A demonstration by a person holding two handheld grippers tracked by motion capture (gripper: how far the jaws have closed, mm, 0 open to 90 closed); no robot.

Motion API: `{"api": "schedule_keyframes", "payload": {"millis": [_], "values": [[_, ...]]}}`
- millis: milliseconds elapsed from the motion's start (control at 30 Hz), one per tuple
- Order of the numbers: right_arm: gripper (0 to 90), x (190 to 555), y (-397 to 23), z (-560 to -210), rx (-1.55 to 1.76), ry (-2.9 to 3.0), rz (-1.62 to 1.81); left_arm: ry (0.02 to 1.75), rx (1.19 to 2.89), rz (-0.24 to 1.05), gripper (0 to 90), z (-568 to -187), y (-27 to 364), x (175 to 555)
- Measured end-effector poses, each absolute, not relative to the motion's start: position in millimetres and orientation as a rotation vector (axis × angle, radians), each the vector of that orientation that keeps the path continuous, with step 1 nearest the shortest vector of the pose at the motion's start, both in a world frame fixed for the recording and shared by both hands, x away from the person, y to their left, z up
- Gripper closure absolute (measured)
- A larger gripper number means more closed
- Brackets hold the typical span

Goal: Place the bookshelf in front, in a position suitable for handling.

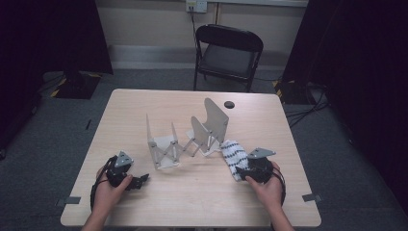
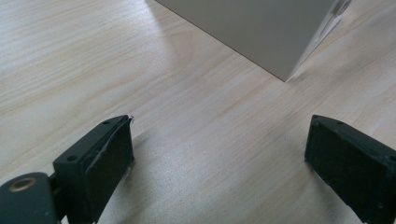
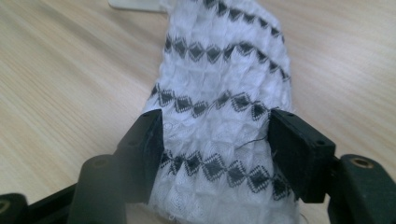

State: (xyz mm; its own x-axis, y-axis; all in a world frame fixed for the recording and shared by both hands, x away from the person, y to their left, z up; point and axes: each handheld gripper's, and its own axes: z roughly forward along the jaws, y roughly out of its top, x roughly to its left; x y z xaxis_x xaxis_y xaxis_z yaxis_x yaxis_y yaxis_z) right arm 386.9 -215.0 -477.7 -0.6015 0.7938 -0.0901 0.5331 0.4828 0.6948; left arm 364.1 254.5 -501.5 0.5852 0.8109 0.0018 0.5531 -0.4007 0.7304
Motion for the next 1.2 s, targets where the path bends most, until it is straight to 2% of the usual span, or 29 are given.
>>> {"api": "schedule_keyframes", "payload": {"millis": [200,533,733,1033,1100,1200], "values": [[39.3,393,-220,-484,1.133,2.323,0.85,1.08,2.112,0.471,7.5,-502,255,364],[32.4,394,-228,-474,1.234,2.243,0.874,1.08,2.112,0.472,7.5,-502,255,364],[31.1,395,-222,-485,1.214,2.277,0.851,1.08,2.112,0.472,7.6,-502,254,364],[39.9,396,-225,-487,1.239,2.246,0.866,1.08,2.112,0.472,7.5,-502,254,364],[43.3,396,-225,-488,1.243,2.236,0.878,1.079,2.112,0.472,7.5,-502,254,364],[53.1,395,-227,-488,1.247,2.227,0.875,1.079,2.111,0.471,7.5,-502,254,364]]}}
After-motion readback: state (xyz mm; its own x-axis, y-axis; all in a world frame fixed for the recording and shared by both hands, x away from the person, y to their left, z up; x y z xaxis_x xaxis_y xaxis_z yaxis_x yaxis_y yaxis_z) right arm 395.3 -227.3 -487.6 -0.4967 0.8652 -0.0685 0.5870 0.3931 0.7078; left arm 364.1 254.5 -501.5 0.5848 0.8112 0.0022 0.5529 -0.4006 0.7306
